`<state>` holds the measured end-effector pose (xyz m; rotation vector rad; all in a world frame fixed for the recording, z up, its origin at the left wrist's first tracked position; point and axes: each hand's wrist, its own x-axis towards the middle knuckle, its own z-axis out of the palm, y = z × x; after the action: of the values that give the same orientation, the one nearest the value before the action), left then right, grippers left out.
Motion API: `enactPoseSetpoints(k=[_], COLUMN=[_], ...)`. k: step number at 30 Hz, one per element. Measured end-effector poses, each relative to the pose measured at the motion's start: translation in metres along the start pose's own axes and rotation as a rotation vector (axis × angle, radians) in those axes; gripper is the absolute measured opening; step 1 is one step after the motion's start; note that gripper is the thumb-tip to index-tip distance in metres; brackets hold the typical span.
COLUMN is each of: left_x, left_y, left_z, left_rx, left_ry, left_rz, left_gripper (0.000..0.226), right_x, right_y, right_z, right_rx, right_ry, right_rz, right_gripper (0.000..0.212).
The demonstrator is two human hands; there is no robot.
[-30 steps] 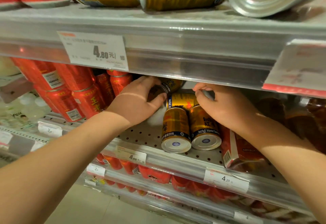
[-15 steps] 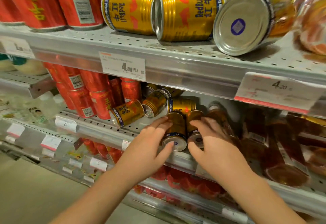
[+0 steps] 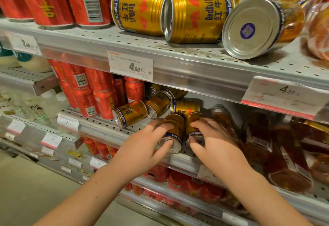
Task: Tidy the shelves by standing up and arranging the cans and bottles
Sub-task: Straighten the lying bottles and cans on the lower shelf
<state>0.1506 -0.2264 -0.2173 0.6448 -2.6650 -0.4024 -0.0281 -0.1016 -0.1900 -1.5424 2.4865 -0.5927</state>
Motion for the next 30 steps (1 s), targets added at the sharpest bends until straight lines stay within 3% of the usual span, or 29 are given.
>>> enactPoseSetpoints(k=[4, 6, 8, 13, 19, 25, 30], left_x=[-0.004, -0.006, -0.005, 0.004, 0.007, 0.016, 0.016], left_y=[0.002, 0.001, 0.001, 0.012, -0.005, -0.031, -0.034], left_z=[0.000, -0.001, -0.001, 0.008, -0.004, -0.022, -0.025], left_rx=[0.047, 0.025, 0.000, 0.078, 0.022, 0.159, 0.102], left_ry=[0.092, 0.208, 0.269, 0.159, 0.094, -0.060, -0.052], left_rz=[-0.049, -0.133, -0.236, -0.351, -0.306, -0.173, -0.128], left_gripper=[0.035, 0.019, 0.019, 0.072, 0.065, 0.069, 0.063], right_x=[0.000, -0.001, -0.001, 0.004, 0.005, 0.004, 0.004], right_y=[-0.005, -0.007, -0.007, -0.001, 0.002, 0.005, 0.003], right_z=[0.002, 0.001, 0.002, 0.008, 0.013, 0.012, 0.012], right_rx=[0.139, 0.213, 0.242, 0.207, 0.175, 0.171, 0.164], right_ry=[0.087, 0.106, 0.136, 0.111, 0.016, -0.010, 0.012], right_rz=[-0.099, -0.123, -0.137, -0.008, 0.037, 0.062, 0.044], right_gripper=[0.035, 0.031, 0.028, 0.029, 0.033, 0.039, 0.035])
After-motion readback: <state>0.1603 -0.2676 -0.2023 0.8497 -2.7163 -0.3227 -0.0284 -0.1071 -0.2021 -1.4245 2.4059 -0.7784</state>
